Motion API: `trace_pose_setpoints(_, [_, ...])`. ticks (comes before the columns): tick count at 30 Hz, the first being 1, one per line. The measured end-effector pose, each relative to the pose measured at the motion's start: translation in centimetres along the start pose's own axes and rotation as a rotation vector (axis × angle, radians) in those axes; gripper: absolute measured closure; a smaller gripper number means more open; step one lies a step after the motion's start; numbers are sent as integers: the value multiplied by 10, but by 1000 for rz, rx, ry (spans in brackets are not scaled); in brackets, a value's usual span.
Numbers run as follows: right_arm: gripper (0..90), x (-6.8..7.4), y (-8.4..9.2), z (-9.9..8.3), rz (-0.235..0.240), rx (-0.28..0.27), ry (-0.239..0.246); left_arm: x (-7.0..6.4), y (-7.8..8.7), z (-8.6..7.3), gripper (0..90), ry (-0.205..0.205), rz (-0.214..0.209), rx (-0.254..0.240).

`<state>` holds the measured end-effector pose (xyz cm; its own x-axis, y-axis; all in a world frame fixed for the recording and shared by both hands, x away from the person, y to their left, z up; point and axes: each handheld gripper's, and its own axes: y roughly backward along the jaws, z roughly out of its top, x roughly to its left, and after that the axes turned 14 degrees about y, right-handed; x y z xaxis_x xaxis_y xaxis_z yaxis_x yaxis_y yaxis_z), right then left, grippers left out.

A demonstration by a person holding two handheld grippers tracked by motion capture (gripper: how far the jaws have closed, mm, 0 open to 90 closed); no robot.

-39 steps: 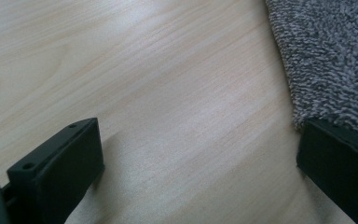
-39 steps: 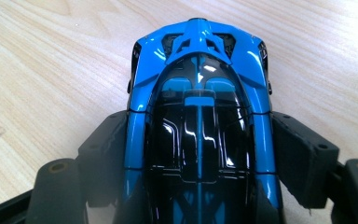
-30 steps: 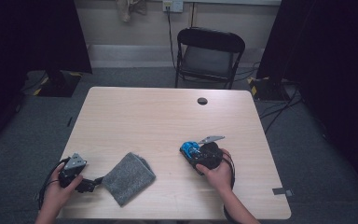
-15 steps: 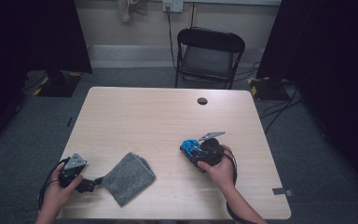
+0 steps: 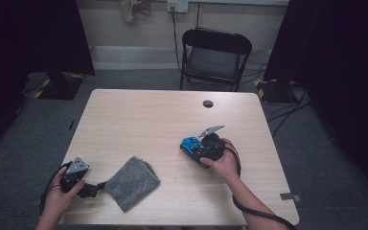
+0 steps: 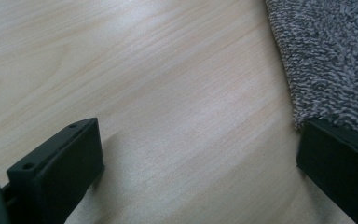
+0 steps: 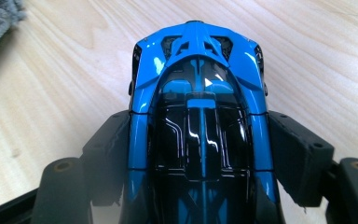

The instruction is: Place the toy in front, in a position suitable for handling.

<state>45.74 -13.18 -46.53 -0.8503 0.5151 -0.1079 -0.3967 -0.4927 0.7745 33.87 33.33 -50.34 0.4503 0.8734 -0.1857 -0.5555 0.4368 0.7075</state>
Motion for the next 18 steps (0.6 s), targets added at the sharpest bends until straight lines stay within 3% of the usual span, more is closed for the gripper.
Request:
trace_pose_setpoints(6, [282, -10, -9, -1, 20, -7, 18, 0, 0, 0, 0, 0, 0, 0])
trace_pose_setpoints(10, [282, -8, -17, 0, 24, 15, 40, 0, 0, 0, 0, -2, 0, 0])
trace_pose_setpoints(18, [281, -8, -24, -2, 32, -2, 42, 0, 0, 0, 0, 0, 0, 0])
